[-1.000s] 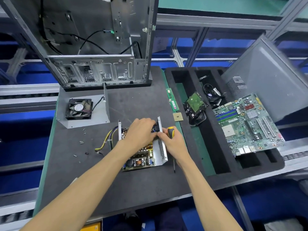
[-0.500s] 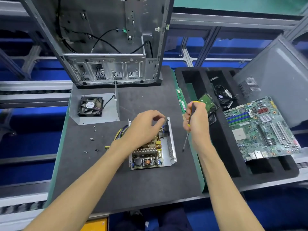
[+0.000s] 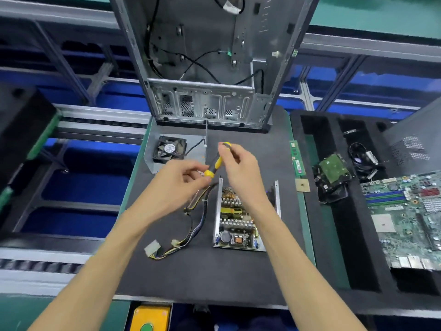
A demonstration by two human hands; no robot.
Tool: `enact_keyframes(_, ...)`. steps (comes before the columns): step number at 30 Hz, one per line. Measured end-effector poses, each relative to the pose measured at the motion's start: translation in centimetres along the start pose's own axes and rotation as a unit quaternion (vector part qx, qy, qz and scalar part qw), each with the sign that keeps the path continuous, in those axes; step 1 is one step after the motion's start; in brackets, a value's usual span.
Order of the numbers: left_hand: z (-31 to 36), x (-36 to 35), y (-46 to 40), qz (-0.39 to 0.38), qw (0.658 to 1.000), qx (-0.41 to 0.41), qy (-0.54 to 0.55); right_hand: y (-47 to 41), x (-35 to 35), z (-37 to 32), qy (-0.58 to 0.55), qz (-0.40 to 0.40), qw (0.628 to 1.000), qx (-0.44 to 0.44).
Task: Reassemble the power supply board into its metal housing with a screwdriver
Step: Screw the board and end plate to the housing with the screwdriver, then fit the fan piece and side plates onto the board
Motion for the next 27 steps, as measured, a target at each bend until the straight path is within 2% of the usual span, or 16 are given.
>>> enact_keyframes(2,-3.3,1.2,0.3,0.022,0.997,0.042,-0.056,0.0,-1.9,0.6,0.071,-0.032,0.997,0.028)
enact_keyframes(7,-9.5,2.6,0.0,0.126,0.972,0.122,-0.156,-0.2,-4.4,1.5,0.217,-0.054,0.970,0.094)
enact_keyframes(12,-12.6,0.2,-0.6,0.112,0.950,0.159,-0.243,-0.2,-6.3,1.8,0.308,-0.086,0.940,0.118)
enact_keyframes(15,-12.3,-0.5,-0.6,0.116,0.929,0.131,-0.325,-0.4,-6.6,1.7,0.307,-0.081,0.941,0.117)
enact_keyframes(20,-10.4,0.9,-1.2,0.106,0.908,0.116,-0.388,-0.8,-5.7,1.5,0.281,-0.064,0.951,0.115)
enact_keyframes(24,-5.1,3.3,-4.6,0.187,0.926,-0.010,-0.328,-1.3,-4.5,0.9,0.262,-0.046,0.957,0.114)
enact_keyframes(25,-4.2,3.3,-6.0,0.180,0.923,-0.029,-0.338,-1.4,-4.2,0.8,0.261,-0.043,0.958,0.113)
enact_keyframes(27,-3.8,2.9,-8.9,0.141,0.906,-0.020,-0.399,-1.6,-3.5,0.7,0.260,-0.034,0.959,0.108)
Point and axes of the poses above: each hand's wrist, its own y-axis away from the middle knuckle, its own x-axis out of the back of the hand, z = x × y, the point moved 8 cm from there along -y, towards the middle knuckle, and after that the axes turned 4 degrees about x, right-handed, at the moved point
